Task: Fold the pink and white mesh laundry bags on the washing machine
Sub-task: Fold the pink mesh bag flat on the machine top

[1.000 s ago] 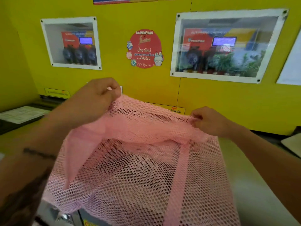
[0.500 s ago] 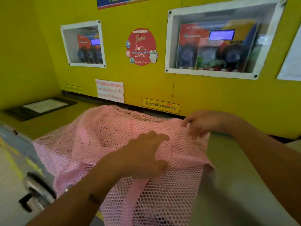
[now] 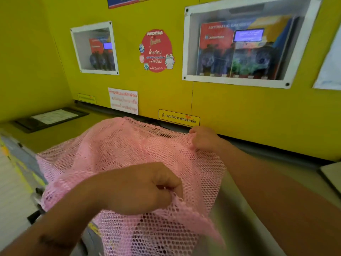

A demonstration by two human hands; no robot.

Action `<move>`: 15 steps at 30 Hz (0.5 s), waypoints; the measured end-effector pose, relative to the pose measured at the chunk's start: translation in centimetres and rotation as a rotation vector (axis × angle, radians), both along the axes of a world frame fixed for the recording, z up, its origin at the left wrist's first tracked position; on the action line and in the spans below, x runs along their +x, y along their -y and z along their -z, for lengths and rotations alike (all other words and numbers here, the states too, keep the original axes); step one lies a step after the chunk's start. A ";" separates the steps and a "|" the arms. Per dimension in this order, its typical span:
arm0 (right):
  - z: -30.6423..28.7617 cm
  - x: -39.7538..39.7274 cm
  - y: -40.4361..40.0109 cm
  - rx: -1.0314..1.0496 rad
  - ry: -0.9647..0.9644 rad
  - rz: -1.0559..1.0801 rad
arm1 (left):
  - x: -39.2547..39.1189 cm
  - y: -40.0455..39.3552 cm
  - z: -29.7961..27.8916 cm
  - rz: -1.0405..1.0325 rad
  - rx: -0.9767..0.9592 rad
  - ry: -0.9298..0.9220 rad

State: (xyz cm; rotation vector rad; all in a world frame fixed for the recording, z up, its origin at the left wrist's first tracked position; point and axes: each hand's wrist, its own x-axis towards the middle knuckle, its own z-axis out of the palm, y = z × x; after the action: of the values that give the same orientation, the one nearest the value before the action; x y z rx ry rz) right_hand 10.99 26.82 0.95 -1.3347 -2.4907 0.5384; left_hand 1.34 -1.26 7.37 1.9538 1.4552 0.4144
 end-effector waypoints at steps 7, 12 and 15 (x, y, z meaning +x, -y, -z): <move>-0.2 0.7 0.4 0.122 -0.033 0.147 | -0.1 -3.3 6.6 -0.026 -0.117 -0.308; -4.2 4.2 -0.7 0.248 -0.017 0.240 | 0.8 -0.4 4.7 0.083 0.060 -0.452; -4.9 6.5 -1.2 0.224 0.262 0.204 | -0.6 -3.1 5.4 0.097 0.111 -0.512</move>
State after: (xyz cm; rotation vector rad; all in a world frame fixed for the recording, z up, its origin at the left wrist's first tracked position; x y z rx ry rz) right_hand 17.52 27.99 5.88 -1.6288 -2.4786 0.0393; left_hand 0.72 1.88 1.98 2.3220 1.6584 -0.0614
